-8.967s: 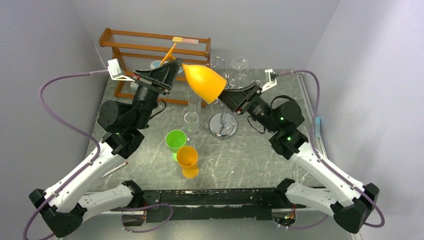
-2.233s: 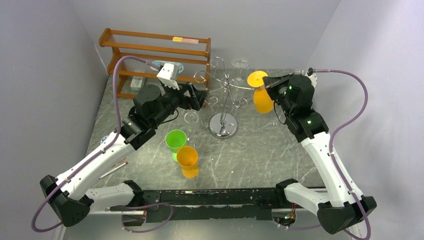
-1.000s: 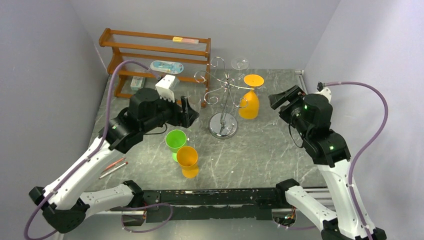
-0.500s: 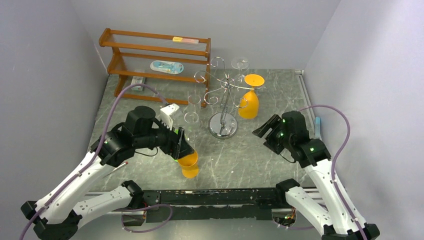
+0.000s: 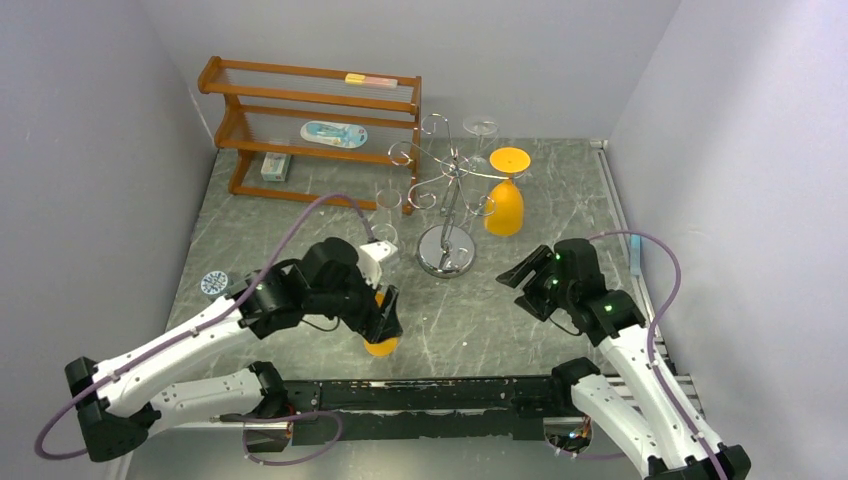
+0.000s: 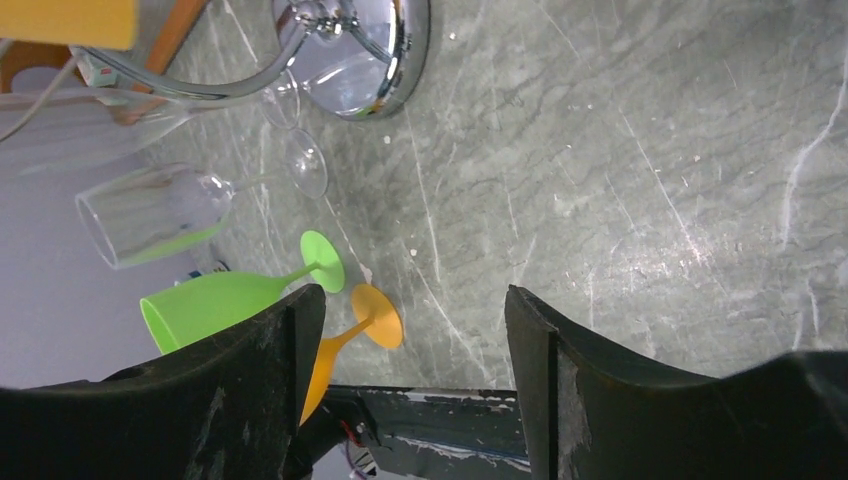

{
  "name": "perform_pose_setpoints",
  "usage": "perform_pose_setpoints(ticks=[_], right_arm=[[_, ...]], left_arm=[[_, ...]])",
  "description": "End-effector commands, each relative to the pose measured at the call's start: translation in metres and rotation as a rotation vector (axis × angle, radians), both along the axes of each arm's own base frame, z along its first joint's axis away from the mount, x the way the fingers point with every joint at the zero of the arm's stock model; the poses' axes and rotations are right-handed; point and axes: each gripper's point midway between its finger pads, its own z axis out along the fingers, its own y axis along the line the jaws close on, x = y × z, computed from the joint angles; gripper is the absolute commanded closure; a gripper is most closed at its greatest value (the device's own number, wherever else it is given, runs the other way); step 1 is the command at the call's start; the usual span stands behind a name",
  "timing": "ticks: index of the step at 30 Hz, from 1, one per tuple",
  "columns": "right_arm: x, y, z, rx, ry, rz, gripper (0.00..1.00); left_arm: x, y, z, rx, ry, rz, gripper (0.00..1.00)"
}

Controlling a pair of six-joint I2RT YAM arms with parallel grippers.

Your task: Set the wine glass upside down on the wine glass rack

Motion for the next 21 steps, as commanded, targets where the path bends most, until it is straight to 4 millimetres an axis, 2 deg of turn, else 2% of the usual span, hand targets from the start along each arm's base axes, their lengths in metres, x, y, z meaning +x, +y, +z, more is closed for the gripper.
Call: perform_pose_setpoints(ticks=[1, 3, 9, 13, 16, 18, 20, 21], right_arm=[[0.001, 0.01, -0.009, 0.087, 0.0, -0.014, 0.31], [0.002, 0.011, -0.014, 0.099, -0.004, -0.021, 0.31], [0.008, 0.017, -0.017, 0.136, -0.025, -0.016, 0.32], [0.011, 0.016, -0.019, 0.124, -0.022, -0.022, 0.32], [0.011, 0.014, -0.016, 0.125, -0.031, -0.032, 0.33], [0.01, 0.015, -0.014, 0.137, -0.037, -0.037, 0.33], [0.007, 0.018, -0.011, 0.162, -0.033, -0.032, 0.33], [0.006, 0.019, -0.01, 0.174, -0.028, -0.033, 0.33]], left_arm=[[0.002, -0.013, -0.018, 0.061, -0.045, 0.016, 0.21], [0.003, -0.018, -0.028, 0.11, -0.068, 0.025, 0.24], [0.016, -0.019, -0.043, 0.24, -0.146, 0.096, 0.44], [0.015, -0.026, -0.053, 0.271, -0.155, 0.053, 0.62], [0.012, -0.031, -0.059, 0.298, -0.148, 0.023, 0.81], [0.01, -0.036, -0.054, 0.286, -0.154, 0.007, 0.94], [0.008, -0.046, -0.04, 0.241, -0.156, -0.01, 0.95], [0.008, -0.054, -0.026, 0.195, -0.164, -0.016, 0.95]])
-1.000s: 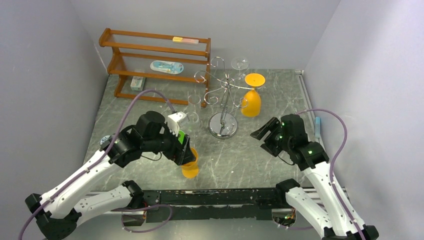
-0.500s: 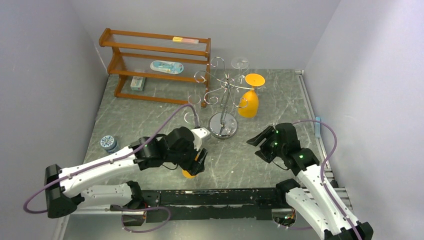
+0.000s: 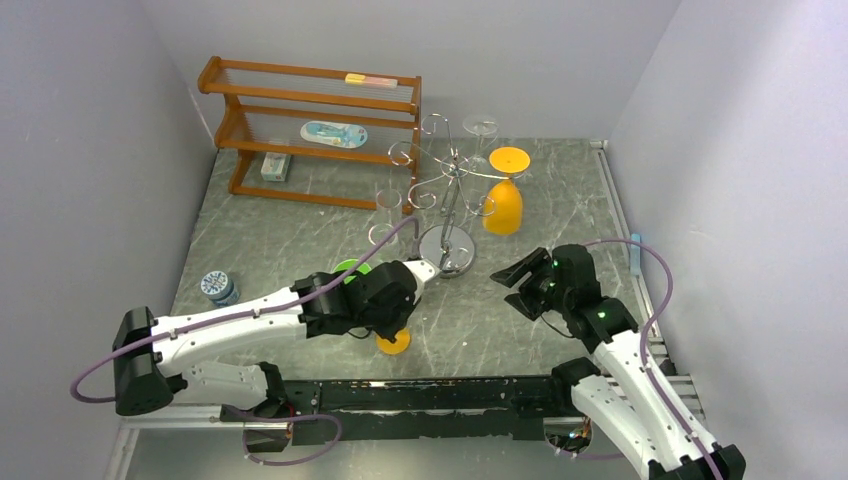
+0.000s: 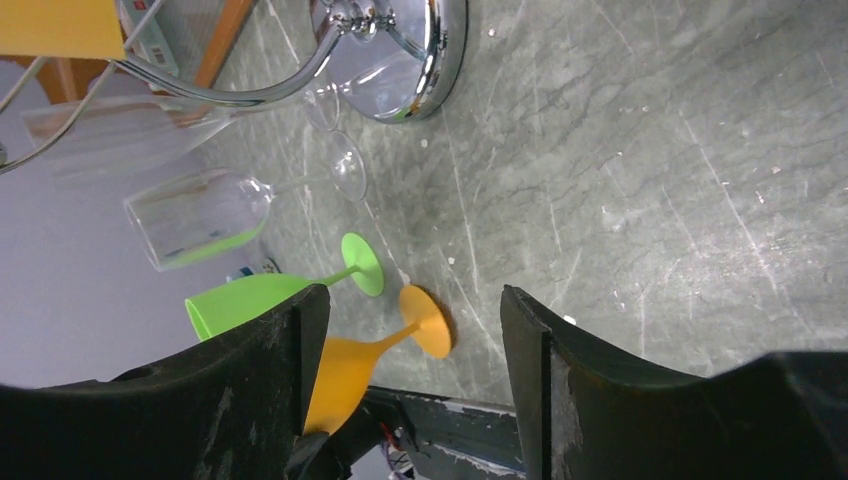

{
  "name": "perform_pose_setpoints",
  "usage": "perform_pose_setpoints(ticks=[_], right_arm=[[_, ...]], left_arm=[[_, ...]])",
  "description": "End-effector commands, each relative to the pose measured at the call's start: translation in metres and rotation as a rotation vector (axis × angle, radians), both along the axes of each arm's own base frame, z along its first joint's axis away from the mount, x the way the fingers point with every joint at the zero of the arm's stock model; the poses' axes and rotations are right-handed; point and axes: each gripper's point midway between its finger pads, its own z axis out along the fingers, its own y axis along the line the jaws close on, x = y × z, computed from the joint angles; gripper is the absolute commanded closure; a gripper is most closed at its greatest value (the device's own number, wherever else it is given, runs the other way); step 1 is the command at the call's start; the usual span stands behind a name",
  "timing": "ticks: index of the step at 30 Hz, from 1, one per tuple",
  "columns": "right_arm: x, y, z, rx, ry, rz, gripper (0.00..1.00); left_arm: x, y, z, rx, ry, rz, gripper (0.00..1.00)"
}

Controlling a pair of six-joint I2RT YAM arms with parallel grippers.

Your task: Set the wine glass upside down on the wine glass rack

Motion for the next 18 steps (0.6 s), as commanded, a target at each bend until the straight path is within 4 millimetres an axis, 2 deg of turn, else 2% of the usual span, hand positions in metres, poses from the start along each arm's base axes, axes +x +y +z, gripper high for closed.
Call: perform_pose_setpoints(ticks=[1, 4, 8, 14, 18], right_arm=[[-0.004, 0.006, 0.01, 0.069, -0.004, -0.008, 0.33], [-0.008, 0.012, 0.021, 0.136, -0.004, -0.01, 0.32], [-0.013, 0.018, 0.043, 0.242, -0.014, -0.028, 0.28], [-0.02, 0.024, 0.071, 0.394, -0.031, -0.058, 0.21], [-0.023, 0.029, 0.089, 0.48, -0.044, -0.061, 0.19]], left_arm=[[0.0, -0.032, 0.049, -0.156, -0.04, -0.05, 0.95], [0.004, -0.044, 0.094, -0.315, -0.104, -0.035, 0.95], [0.016, -0.044, 0.132, -0.524, -0.213, 0.037, 0.95], [0.033, -0.041, 0.159, -0.723, -0.33, 0.141, 0.95], [0.04, -0.053, 0.169, -0.793, -0.372, 0.178, 0.95]])
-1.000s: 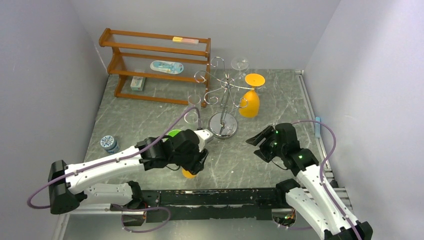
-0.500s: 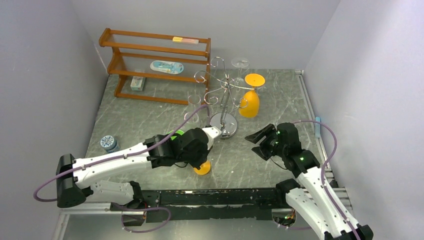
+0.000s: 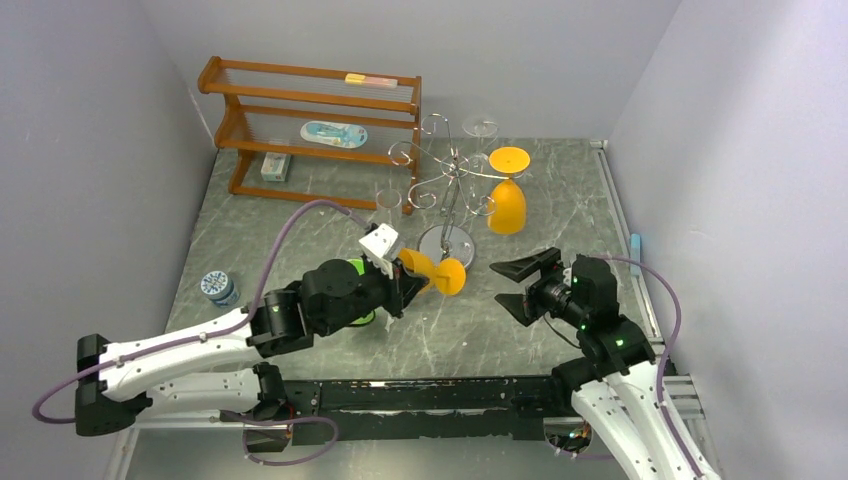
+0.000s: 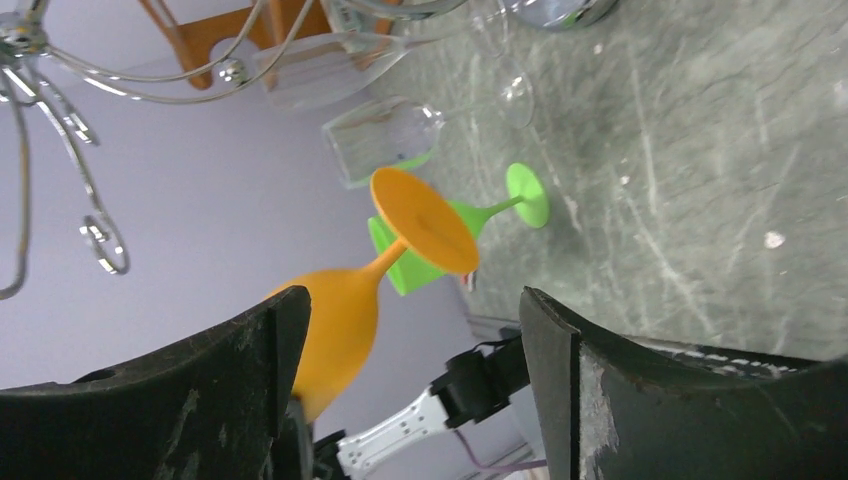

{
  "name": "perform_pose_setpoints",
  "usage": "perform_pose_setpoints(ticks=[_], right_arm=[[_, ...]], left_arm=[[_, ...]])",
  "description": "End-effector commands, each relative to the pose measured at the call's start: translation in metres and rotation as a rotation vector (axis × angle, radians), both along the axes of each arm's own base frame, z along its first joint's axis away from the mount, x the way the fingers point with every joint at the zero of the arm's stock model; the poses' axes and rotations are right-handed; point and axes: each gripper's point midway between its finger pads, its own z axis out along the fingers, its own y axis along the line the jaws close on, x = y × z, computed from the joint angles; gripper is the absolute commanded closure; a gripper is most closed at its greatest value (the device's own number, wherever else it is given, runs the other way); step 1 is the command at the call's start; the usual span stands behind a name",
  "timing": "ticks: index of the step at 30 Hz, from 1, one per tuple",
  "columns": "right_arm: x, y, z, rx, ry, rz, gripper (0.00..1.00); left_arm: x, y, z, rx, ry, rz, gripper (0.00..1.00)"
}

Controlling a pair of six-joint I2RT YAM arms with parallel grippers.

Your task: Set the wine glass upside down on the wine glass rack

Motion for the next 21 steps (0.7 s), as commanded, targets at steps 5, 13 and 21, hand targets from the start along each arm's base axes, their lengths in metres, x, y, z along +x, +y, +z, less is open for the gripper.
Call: perform_pose_setpoints(ticks=[5, 13, 21], right_arm=[[-0.003, 0.007, 0.039, 0.171, 0.022, -0.033, 0.24], [0.011, -0.002, 0.048, 0.219, 0.032, -0.141, 0.46], [0.022, -0.001, 0.044, 0.196, 0.052, -0.156, 0.53]], left_arm=[[0.012, -0.036, 0.04, -0.233, -0.116, 0.109, 0.95], [-0.001, -0.068, 0.043, -0.264, -0.202, 0.111, 0.95], [-0.015, -0.088, 0.044, -0.281, -0.26, 0.114, 0.95]])
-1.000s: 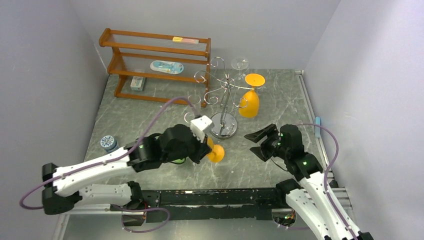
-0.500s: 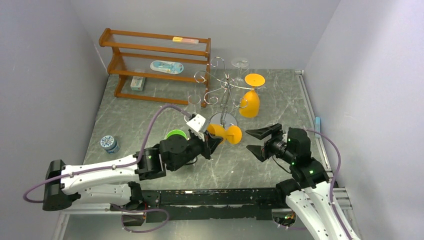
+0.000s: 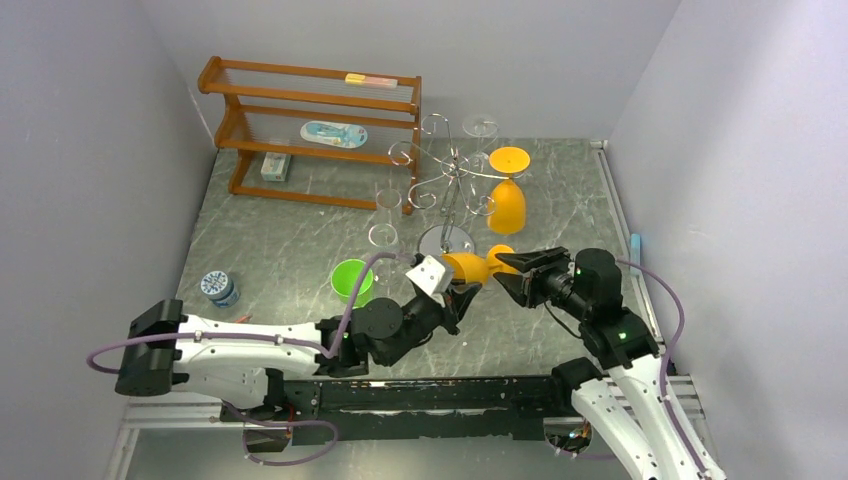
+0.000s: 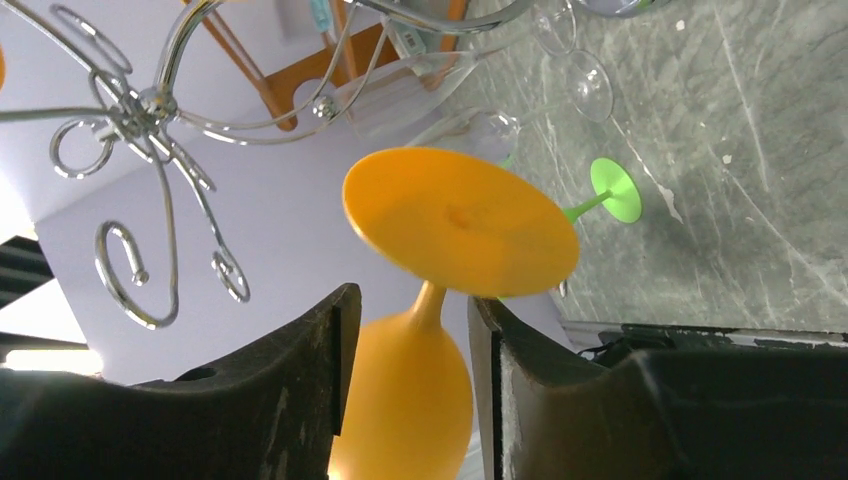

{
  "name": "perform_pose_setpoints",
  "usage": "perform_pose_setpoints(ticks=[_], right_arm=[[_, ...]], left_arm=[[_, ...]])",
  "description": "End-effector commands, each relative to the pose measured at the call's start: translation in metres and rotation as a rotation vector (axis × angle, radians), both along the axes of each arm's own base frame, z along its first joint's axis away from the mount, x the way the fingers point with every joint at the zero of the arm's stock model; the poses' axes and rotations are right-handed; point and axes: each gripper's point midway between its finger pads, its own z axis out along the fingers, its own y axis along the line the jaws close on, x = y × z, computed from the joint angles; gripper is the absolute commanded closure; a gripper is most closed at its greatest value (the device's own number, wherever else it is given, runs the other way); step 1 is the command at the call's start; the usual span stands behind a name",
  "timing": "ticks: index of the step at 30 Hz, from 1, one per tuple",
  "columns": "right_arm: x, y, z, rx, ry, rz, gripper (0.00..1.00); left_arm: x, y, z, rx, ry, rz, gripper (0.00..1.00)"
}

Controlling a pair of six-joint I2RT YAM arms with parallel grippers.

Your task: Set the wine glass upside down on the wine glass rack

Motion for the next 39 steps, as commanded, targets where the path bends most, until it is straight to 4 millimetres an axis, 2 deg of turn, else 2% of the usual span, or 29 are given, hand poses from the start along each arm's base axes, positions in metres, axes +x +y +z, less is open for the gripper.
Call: perform_pose_setpoints(ticks=[1, 6, 12, 22, 25, 27, 29, 31, 37, 39], right_arm=[[0.008, -0.002, 0.002, 0.001, 0.01, -0.03, 0.54], [0.015, 0.0, 0.0, 0.003, 0.013, -0.031, 0.64], [0.025, 0.008, 0.008, 0.024, -0.009, -0.01, 0.74], [0.031, 0.017, 0.017, 0.07, -0.011, 0.027, 0.76], [0.03, 0.017, 0.015, 0.063, -0.009, 0.027, 0.8], [0.03, 0.017, 0.012, 0.061, -0.008, 0.027, 0.86], [0.03, 0.016, 0.01, 0.054, -0.016, 0.027, 0.98], [0.031, 0.014, 0.007, 0.025, -0.026, 0.021, 1.0], [0.038, -0.004, 0.009, -0.136, -0.156, -0.029, 1.0], [0.041, -0.009, 0.011, -0.189, -0.219, -0.039, 1.0]], left_arm=[[0.0, -0.002, 0.025, -0.097, -0.047, 0.046, 0.95], [-0.004, -0.007, 0.024, -0.107, -0.048, 0.04, 0.95], [-0.007, -0.011, 0.02, -0.113, -0.045, 0.025, 0.95], [-0.011, -0.018, 0.004, -0.108, -0.011, 0.003, 0.95], [-0.012, -0.02, 0.001, -0.1, -0.009, -0.003, 0.95], [-0.013, -0.022, -0.001, -0.095, -0.01, -0.014, 0.94], [-0.014, -0.024, -0.004, -0.084, -0.002, -0.02, 0.93], [-0.016, -0.023, -0.008, -0.068, 0.017, -0.025, 0.85], [-0.017, 0.007, -0.029, -0.015, 0.151, 0.004, 0.36], [-0.022, 0.019, -0.032, -0.014, 0.188, -0.016, 0.29]])
